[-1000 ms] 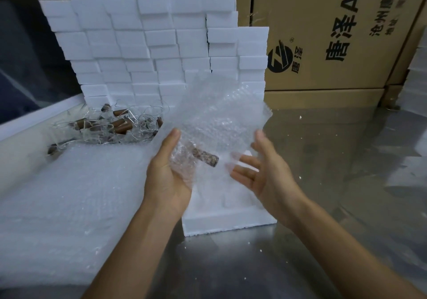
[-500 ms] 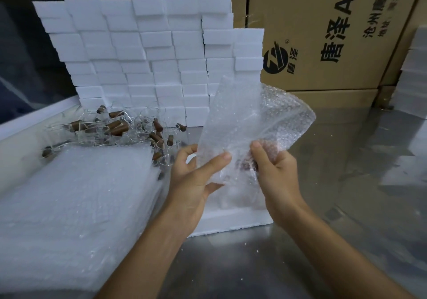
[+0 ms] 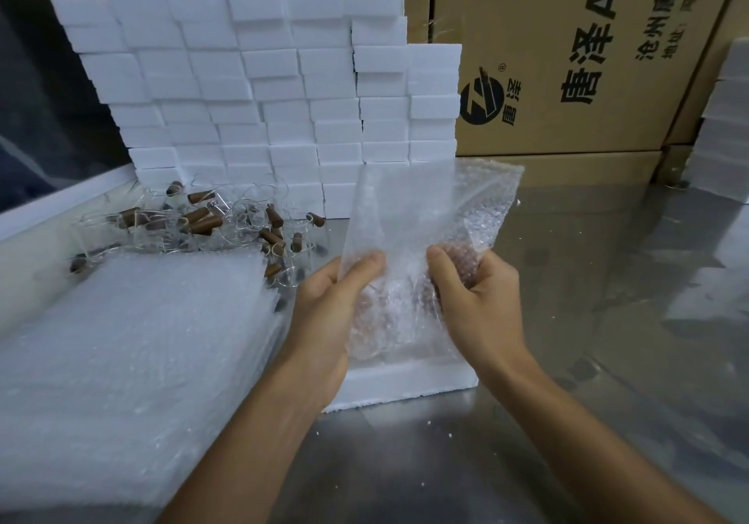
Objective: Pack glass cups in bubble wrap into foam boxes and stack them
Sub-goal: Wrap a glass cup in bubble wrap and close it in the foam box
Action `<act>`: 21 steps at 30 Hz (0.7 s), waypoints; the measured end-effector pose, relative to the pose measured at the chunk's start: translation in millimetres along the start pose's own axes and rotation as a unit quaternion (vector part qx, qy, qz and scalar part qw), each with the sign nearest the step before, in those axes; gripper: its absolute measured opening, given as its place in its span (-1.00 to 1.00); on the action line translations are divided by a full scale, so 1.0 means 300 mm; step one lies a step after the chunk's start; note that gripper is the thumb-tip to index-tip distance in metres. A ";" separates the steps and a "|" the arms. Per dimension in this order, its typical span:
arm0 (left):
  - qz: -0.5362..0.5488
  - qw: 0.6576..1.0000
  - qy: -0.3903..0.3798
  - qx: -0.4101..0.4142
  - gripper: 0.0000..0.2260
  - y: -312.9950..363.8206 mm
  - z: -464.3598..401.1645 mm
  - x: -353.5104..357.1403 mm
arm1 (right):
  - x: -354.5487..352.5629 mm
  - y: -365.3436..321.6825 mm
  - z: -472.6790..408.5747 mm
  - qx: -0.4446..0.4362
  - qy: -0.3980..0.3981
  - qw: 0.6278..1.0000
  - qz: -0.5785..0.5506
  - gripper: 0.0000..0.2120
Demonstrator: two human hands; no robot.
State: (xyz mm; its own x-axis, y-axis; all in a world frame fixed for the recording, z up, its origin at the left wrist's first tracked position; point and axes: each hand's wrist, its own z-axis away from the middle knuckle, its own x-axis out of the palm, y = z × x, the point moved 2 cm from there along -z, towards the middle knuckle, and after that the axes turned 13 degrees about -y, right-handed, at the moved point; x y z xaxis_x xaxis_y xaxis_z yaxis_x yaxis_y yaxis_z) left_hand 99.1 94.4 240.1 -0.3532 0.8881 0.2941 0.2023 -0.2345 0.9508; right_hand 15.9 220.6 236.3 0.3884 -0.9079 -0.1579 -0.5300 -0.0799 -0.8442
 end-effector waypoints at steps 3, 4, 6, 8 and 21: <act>0.001 0.999 0.033 0.001 -0.88 -0.005 -0.005 -0.005 | 0.003 0.007 0.002 0.010 0.002 1.000 -0.016 -0.62; 0.000 0.999 0.035 0.003 -0.85 -0.005 -0.006 -0.004 | 0.004 0.008 0.003 0.017 -0.001 1.000 -0.026 -0.62; -0.007 0.999 0.039 0.006 -0.79 -0.005 -0.007 -0.005 | 0.004 0.007 0.003 0.024 -0.012 0.999 -0.045 -0.64; -0.010 0.999 0.046 0.011 -0.75 -0.005 -0.007 -0.010 | -0.001 0.000 0.003 0.027 -0.022 0.998 -0.061 -0.68; -0.020 0.998 0.061 0.026 -0.69 0.009 -0.011 -0.030 | 0.007 -0.007 0.027 -0.213 -0.063 0.941 0.255 -0.54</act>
State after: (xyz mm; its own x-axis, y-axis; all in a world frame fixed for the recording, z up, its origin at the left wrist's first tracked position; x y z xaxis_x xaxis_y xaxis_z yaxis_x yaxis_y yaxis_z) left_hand 99.7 84.3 240.5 -0.4695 0.8411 0.2686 0.2321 -0.1759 0.9567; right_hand 23.9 222.1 233.5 0.0732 -0.8192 -0.5689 -0.9152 0.1715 -0.3648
